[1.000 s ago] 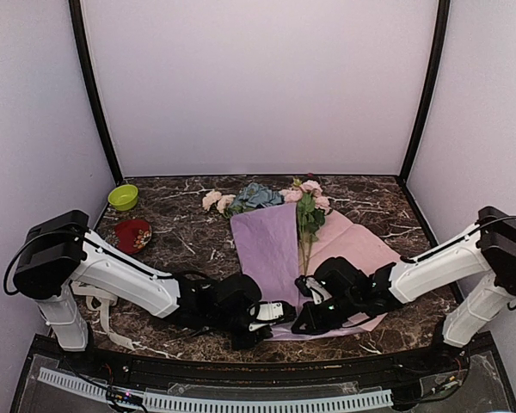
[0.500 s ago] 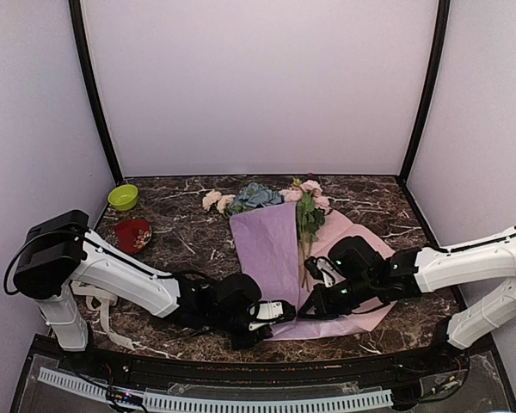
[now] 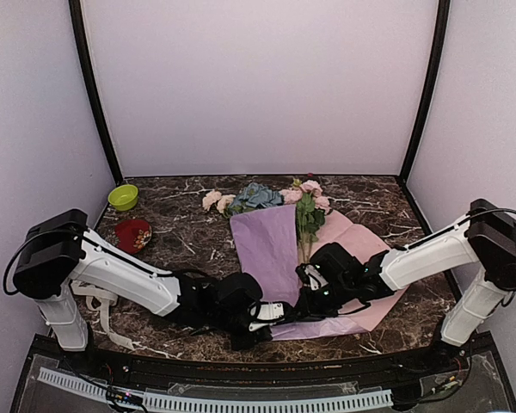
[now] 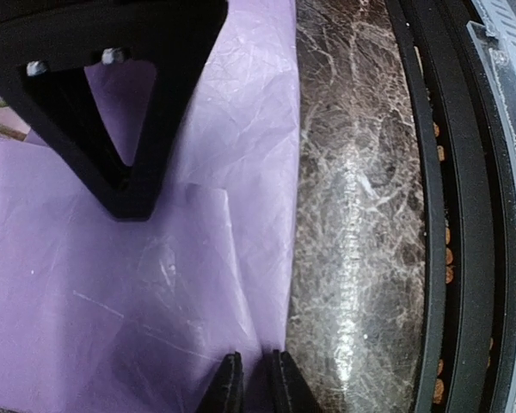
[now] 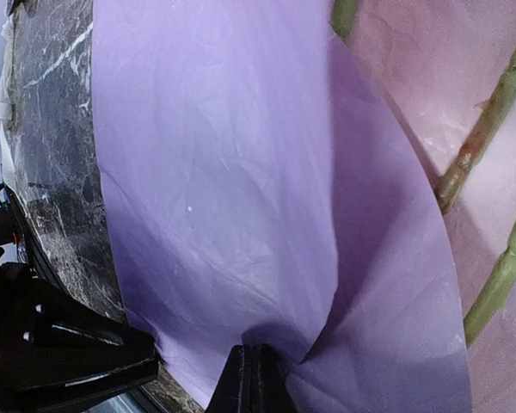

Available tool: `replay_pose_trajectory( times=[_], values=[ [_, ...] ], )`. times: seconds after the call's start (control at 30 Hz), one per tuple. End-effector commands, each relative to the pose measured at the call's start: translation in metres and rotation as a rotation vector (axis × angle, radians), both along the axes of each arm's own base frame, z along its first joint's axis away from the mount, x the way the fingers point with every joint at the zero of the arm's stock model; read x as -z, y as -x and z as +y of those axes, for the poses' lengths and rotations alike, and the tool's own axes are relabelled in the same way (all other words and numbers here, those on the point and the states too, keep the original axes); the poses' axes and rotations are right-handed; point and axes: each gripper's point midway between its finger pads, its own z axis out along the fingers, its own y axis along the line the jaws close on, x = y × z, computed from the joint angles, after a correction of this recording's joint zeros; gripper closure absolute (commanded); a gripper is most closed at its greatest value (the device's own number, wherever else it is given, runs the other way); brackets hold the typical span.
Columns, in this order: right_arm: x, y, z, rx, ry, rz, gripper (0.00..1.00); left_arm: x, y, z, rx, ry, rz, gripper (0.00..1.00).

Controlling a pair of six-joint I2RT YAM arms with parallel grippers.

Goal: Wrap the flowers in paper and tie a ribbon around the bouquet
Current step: Press the fold line of the 2/3-folded wrapping paper.

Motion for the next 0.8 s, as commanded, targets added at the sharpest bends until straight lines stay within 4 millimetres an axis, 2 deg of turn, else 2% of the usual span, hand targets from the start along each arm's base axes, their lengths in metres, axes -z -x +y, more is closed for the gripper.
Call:
replay_pose_trajectory(
  times=[0.0,0.07,0.13,0.2,0.27,0.37,0.43,0.53,0.63,0.73,0.77],
  values=[
    [0.027,0.006,-0.02,0.015,0.089,0.026,1.0,-0.043,0.009,-0.025,0.092,0.074,0.018,0.86],
    [0.03,0.007,-0.024,0.015,0.105,0.029,1.0,-0.066,0.008,-0.041,0.115,0.13,0.02,0.85],
    [0.029,0.006,-0.026,0.024,0.114,0.026,1.0,-0.086,-0.001,-0.051,0.096,0.2,0.023,0.85],
    [0.025,0.006,-0.027,0.035,0.108,0.019,1.0,-0.097,-0.024,-0.051,0.022,0.255,0.049,0.85],
    [0.02,0.004,-0.024,0.042,0.086,0.015,1.0,-0.099,-0.055,-0.045,-0.091,0.287,0.084,0.86],
    [0.019,0.005,-0.022,0.044,0.074,0.02,1.0,-0.084,-0.1,-0.03,-0.27,0.259,0.044,0.88],
    [0.019,0.005,-0.022,0.044,0.076,0.021,1.0,-0.066,-0.115,-0.027,-0.329,0.192,0.01,0.89],
    [0.017,0.005,-0.021,0.042,0.067,0.021,1.0,-0.039,-0.12,-0.032,-0.34,0.116,0.026,0.89],
    [0.011,0.003,-0.016,0.039,0.047,0.016,1.0,-0.03,-0.113,-0.045,-0.301,0.124,0.081,0.87],
    [0.006,0.001,-0.013,0.039,0.037,0.012,1.0,-0.016,-0.117,-0.045,-0.319,0.093,0.075,0.87],
    [-0.006,-0.002,-0.009,0.043,0.01,-0.009,1.0,-0.013,-0.119,-0.044,-0.322,0.081,0.071,0.87]
  ],
)
